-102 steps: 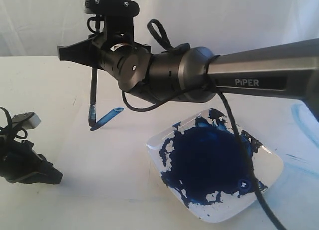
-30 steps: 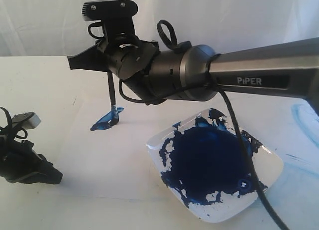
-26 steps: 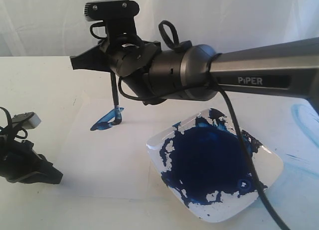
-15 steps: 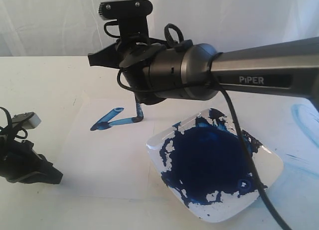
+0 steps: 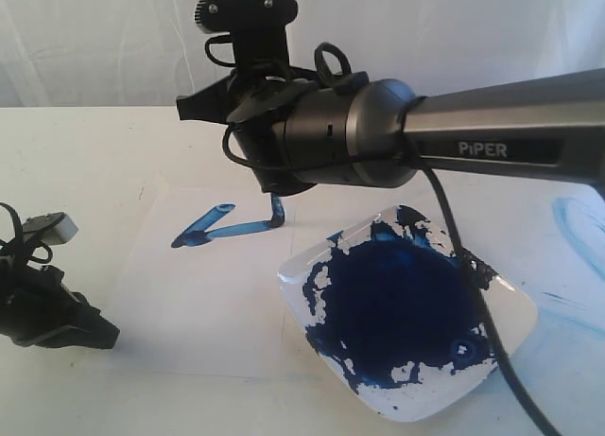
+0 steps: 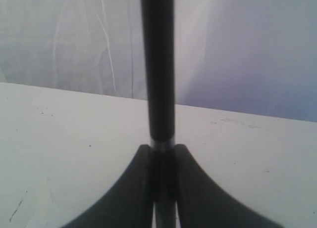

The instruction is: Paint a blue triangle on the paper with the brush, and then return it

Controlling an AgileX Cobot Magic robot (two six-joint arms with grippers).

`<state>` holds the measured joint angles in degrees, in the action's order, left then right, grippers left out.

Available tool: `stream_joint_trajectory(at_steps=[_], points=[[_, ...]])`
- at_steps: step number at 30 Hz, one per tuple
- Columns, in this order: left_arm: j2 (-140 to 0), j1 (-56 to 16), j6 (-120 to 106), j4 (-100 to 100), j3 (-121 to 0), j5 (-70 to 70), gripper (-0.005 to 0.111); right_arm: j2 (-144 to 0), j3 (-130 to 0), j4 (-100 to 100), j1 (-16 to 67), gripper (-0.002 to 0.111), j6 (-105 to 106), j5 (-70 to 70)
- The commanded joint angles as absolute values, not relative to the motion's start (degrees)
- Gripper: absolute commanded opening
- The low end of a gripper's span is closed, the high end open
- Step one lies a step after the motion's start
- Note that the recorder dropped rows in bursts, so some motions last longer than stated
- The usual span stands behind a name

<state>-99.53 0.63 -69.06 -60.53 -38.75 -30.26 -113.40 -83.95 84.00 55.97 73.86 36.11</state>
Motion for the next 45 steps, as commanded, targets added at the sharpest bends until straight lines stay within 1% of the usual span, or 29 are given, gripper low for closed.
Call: stream_joint_trajectory(at_steps=[1,9,20,26,32,35,38,39,42,45], points=[[-99.42,0.26,-69.03,-61.47,-38.82,-31.44,0.0,-111.13,-83.96,78.44,56.03,0.0,69.98,35.89],[-99.42,0.26,-69.03,-61.57,-38.82,-31.47,0.0,-110.5,-83.96,65.64,56.03,0.0,56.57,29.82],[-99.42,0.26,-69.03,-61.69,-38.82,-31.58,0.0,-111.62,-83.96,49.16,56.03,0.0,45.02,29.1],[-99.42,0.26,-69.03,-61.69,-38.82,-31.58,0.0,-113.76,-83.96,47.77,55.76,0.0,43.04,26.32],[-99.42,0.26,-69.03,-61.69,-38.82,-31.58,0.0,-112.91,-83.96,46.64,52.19,0.0,41.28,21.22],[-99.42,0.26,-69.03,-61.69,-38.82,-31.58,0.0,-111.25,-83.96,41.45,49.89,0.0,36.61,17.86],[-99.42,0.26,-69.03,-61.69,-38.82,-31.58,0.0,-110.04,-83.96,29.65,47.42,0.0,25.39,14.22],[-99.42,0.26,-69.03,-61.69,-38.82,-31.58,0.0,-109.78,-83.96,18.88,45.91,0.0,13.6,12.87],[-99.42,0.26,-69.03,-61.69,-38.82,-31.58,0.0,-109.89,-83.96,1.39,43.93,0.0,-10.12,15.71],[-99.42,0.26,-69.03,-61.69,-38.82,-31.46,0.0,-110.81,-83.96,0.0,44.48,0.0,-10.28,18.08]])
